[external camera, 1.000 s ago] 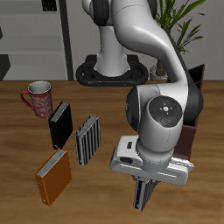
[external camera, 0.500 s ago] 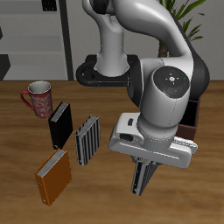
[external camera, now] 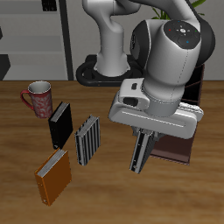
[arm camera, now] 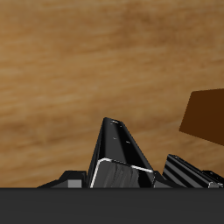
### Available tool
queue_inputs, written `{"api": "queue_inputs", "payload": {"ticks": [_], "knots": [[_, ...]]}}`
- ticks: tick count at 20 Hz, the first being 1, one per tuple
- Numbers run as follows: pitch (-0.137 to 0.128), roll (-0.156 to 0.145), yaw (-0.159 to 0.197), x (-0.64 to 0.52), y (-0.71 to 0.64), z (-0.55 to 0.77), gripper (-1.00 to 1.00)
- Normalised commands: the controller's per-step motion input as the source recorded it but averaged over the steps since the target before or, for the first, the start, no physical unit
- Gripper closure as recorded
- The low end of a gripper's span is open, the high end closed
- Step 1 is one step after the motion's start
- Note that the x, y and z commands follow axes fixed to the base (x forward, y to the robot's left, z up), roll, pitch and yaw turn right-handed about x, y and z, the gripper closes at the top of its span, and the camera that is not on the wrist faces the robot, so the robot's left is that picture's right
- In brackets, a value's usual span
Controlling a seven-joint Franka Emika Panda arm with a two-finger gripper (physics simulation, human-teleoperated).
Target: Place the left striped book into the left desk caddy's right compartment
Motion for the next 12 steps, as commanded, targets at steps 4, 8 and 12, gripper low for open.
{"api": "queue_inputs", "payload": {"ticks": [4,8,12], "knots": [[-0.127,-0.020,0.139,-0.46,-0.05,0.58,1.00],[-0.093,-0.025,0.055,-0.51,-0.08,0.50,1.00],[-0.053,-0.007,0.048,-0.48,0.04,0.33,1.00]]}}
